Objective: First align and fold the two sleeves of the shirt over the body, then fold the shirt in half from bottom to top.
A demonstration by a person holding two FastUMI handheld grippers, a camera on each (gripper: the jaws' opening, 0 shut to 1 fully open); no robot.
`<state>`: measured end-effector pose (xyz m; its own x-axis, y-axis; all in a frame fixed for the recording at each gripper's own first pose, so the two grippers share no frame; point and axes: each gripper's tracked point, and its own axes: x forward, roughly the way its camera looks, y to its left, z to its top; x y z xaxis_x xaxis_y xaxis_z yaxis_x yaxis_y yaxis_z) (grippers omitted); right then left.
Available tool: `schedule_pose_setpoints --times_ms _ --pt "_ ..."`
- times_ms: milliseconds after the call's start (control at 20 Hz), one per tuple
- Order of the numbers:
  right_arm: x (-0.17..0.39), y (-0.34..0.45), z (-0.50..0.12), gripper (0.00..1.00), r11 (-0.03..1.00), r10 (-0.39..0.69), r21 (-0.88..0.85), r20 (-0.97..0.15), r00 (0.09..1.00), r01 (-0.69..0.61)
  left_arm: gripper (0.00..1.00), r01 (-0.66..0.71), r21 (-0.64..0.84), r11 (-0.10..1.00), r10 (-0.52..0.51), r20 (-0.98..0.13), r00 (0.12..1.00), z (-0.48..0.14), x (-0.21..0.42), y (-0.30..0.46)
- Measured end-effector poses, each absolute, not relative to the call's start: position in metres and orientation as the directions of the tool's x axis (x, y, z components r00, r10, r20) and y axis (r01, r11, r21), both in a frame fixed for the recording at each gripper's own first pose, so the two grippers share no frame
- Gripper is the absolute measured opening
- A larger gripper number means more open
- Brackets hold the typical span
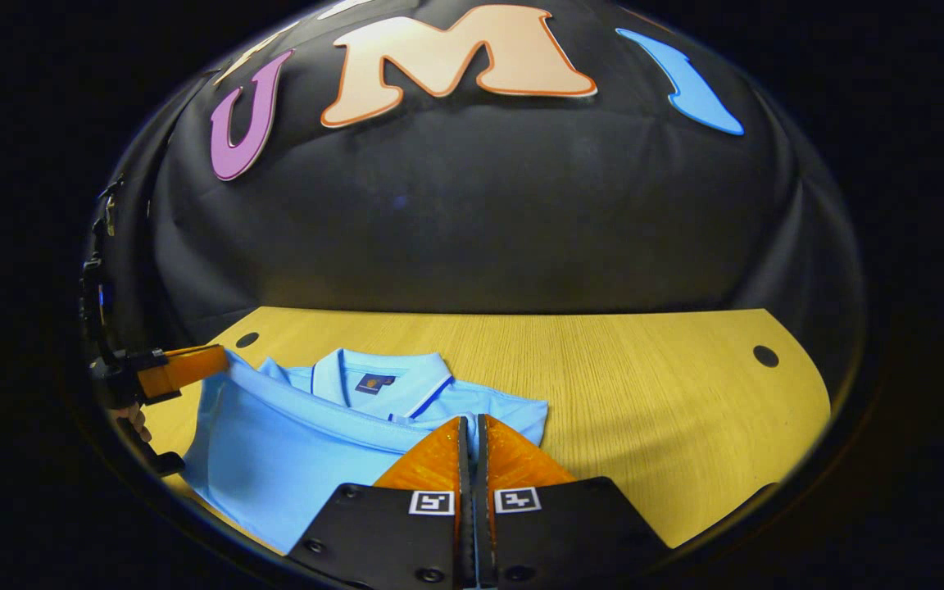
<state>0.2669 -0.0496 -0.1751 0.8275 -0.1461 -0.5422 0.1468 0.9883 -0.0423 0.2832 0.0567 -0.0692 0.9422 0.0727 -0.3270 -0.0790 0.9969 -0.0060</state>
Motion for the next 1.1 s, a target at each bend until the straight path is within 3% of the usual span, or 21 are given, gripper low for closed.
schedule_pose_setpoints --times_ms 50,100,200,250,300,350,450,750,1100 --pt "0.267 -0.054 -0.176 0.11 0.987 -0.154 -0.048 -0.543 0.826 0.153 0.0 -0.085 0.01 0.996 0.083 -0.332 0.94 -0.074 0.286 0.058" --pt "0.269 -0.056 -0.176 0.12 0.987 -0.159 -0.061 -0.537 0.829 0.15 0.0 -0.096 0.029 0.995 0.1 -0.329 0.939 -0.076 0.289 0.061" --pt "0.266 -0.059 -0.172 0.31 0.987 -0.162 -0.089 -0.527 0.834 0.136 0.08 -0.145 0.083 0.986 0.165 -0.34 0.926 -0.08 0.288 0.074" --pt "0.265 -0.057 -0.167 0.51 0.987 -0.157 -0.096 -0.522 0.838 0.126 0.2 -0.156 0.095 0.983 0.18 -0.352 0.919 -0.081 0.282 0.076" --pt "0.263 -0.057 -0.161 0.61 0.987 -0.159 -0.104 -0.51 0.845 0.123 0.4 -0.162 0.082 0.983 0.18 -0.358 0.916 -0.08 0.278 0.076" --pt "0.26 -0.054 -0.152 0.85 0.987 -0.156 -0.107 -0.492 0.857 0.118 0.6 -0.157 0.051 0.986 0.164 -0.363 0.917 -0.078 0.274 0.073" --pt "0.253 -0.047 -0.138 1.0 0.989 -0.139 -0.11 -0.458 0.878 0.099 0.99 -0.157 0.002 0.988 0.148 -0.344 0.927 -0.065 0.261 0.072" --pt "0.199 -0.032 -0.114 1.0 0.992 -0.103 -0.107 -0.408 0.907 0.064 0.97 -0.138 0.047 0.989 0.145 -0.257 0.955 -0.025 0.192 0.07" --pt "0.117 0.001 -0.091 1.0 0.993 -0.055 -0.118 -0.339 0.939 0.015 0.97 -0.116 0.047 0.992 0.124 -0.257 0.958 -0.032 0.087 0.053"
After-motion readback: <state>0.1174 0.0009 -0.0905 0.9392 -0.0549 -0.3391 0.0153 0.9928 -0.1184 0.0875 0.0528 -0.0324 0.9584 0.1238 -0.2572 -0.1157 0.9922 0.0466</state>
